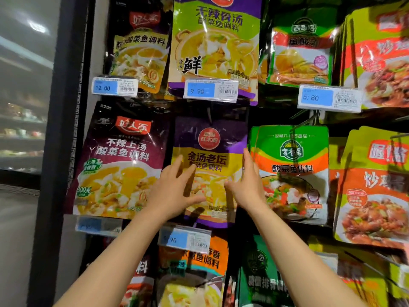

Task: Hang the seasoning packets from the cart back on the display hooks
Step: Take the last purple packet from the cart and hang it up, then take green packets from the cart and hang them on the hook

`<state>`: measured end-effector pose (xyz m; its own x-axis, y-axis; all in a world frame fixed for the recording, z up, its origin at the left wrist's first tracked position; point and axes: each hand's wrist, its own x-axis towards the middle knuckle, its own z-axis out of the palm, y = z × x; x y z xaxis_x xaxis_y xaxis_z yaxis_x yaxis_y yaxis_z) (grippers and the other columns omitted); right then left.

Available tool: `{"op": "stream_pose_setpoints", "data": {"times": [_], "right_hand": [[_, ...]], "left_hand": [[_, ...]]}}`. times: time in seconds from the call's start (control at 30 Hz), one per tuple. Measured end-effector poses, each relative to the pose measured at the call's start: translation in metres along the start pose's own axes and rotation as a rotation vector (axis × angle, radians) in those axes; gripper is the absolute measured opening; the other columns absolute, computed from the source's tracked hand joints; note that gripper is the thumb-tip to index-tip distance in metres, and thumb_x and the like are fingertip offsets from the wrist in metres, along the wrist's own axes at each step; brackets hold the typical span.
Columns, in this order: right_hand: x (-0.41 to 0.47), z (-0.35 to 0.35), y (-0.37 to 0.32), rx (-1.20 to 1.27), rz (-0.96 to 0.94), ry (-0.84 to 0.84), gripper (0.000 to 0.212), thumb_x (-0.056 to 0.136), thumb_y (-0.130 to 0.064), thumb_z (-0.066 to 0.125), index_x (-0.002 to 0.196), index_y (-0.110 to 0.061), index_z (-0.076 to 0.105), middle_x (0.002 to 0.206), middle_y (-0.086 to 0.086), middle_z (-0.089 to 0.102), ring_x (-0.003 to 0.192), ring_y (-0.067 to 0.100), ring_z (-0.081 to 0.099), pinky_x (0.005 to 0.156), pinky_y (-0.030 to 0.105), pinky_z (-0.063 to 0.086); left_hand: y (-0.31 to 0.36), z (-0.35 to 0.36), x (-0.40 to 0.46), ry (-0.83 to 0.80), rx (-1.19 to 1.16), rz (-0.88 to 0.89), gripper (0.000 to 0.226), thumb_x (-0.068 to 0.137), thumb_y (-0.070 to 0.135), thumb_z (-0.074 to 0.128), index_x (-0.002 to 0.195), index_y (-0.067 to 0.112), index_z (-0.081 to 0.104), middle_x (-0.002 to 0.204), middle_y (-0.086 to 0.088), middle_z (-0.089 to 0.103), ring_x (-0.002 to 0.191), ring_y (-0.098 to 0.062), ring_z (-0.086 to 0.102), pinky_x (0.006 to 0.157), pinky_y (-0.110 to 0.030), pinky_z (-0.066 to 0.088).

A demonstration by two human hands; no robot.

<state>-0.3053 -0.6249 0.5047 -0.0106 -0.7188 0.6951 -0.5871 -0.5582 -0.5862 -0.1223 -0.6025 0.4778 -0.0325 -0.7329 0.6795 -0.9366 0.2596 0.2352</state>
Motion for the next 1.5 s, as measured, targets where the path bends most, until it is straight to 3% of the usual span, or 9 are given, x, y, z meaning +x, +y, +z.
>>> {"op": "stream_pose_setpoints", "data": {"times": [0.17,0.23,0.37,0.53,0.7,1.07,1.27,1.43,1.5], "right_hand": [[-0.019,-0.001,0.011,0.053,-0.044,-0.044,0.090,0.078,-0.016,0.070,0.143,-0.041,0.013,0.149,-0.006,0.024,0.112,0.022,0.052,0.097,0.046,0.046],[-0.027,-0.005,0.009,0.072,-0.064,-0.041,0.086,0.079,-0.018,0.069,0.143,-0.039,0.016,0.149,-0.004,0.025,0.121,0.021,0.048,0.101,0.045,0.043],[-0.052,-0.018,0.002,0.064,-0.117,-0.021,0.075,0.084,-0.021,0.067,0.145,-0.030,0.023,0.148,-0.002,0.026,0.134,0.013,0.031,0.106,0.027,0.029],[-0.093,-0.027,-0.013,0.125,-0.267,-0.077,0.049,0.084,-0.021,0.066,0.131,-0.025,0.049,0.134,-0.006,0.046,0.122,0.009,0.046,0.101,0.025,0.038],[-0.127,-0.027,-0.021,0.205,-0.367,-0.223,0.020,0.086,-0.020,0.063,0.105,-0.020,0.069,0.104,-0.009,0.067,0.097,0.002,0.060,0.085,0.019,0.048],[-0.301,0.118,-0.049,0.397,-0.352,-1.076,0.010,0.085,-0.022,0.065,0.094,-0.025,0.069,0.088,-0.013,0.069,0.079,0.001,0.062,0.073,0.014,0.046],[-0.426,0.198,-0.105,0.383,-0.410,-1.632,0.023,0.088,-0.024,0.062,0.112,-0.024,0.063,0.103,-0.001,0.067,0.089,0.016,0.062,0.085,0.031,0.050],[-0.507,0.255,-0.123,0.247,-0.318,-1.910,0.034,0.089,-0.010,0.058,0.123,-0.015,0.055,0.122,0.004,0.057,0.071,-0.014,0.057,0.059,0.002,0.042],[-0.533,0.274,-0.118,0.149,-0.320,-1.934,0.038,0.089,-0.016,0.059,0.126,-0.012,0.053,0.128,0.010,0.053,0.084,-0.004,0.057,0.061,0.003,0.041]], "left_hand": [[0.002,0.012,-0.020,0.061,-0.152,0.004,0.064,0.085,0.053,0.054,0.142,0.034,0.033,0.155,0.004,0.015,0.140,-0.020,0.019,0.107,-0.040,0.030],[0.003,0.008,-0.028,0.123,-0.174,0.025,0.058,0.086,0.051,0.055,0.138,0.033,0.040,0.150,0.005,0.027,0.138,-0.017,0.025,0.107,-0.038,0.030],[0.012,-0.006,-0.053,0.271,-0.176,0.052,0.045,0.086,0.052,0.052,0.124,0.028,0.056,0.127,0.007,0.053,0.119,-0.014,0.047,0.090,-0.031,0.042],[0.027,-0.017,-0.092,0.318,-0.161,0.033,0.037,0.084,0.050,0.047,0.109,0.029,0.065,0.092,0.014,0.064,0.084,-0.006,0.060,0.067,-0.025,0.048],[0.032,-0.027,-0.142,0.333,-0.232,-0.064,0.034,0.082,0.053,0.046,0.098,0.032,0.067,0.085,0.019,0.067,0.077,0.000,0.063,0.065,-0.033,0.054],[-0.030,-0.034,-0.442,0.182,-0.009,-0.883,0.031,0.076,0.059,0.043,0.086,0.039,0.064,0.079,0.026,0.065,0.075,0.001,0.062,0.071,-0.031,0.052],[-0.046,-0.080,-0.588,0.300,0.222,-1.328,0.011,0.087,0.027,0.063,0.097,0.027,0.069,0.084,0.009,0.065,0.079,-0.014,0.061,0.070,-0.026,0.048],[-0.073,-0.096,-0.695,0.067,0.584,-1.433,0.041,0.081,0.037,0.049,0.112,0.015,0.065,0.112,-0.014,0.062,0.105,-0.036,0.057,0.088,-0.049,0.045],[-0.084,-0.100,-0.723,-0.084,0.716,-1.454,0.045,0.079,0.036,0.056,0.119,0.016,0.061,0.127,-0.018,0.054,0.120,-0.040,0.047,0.101,-0.056,0.030]]}}
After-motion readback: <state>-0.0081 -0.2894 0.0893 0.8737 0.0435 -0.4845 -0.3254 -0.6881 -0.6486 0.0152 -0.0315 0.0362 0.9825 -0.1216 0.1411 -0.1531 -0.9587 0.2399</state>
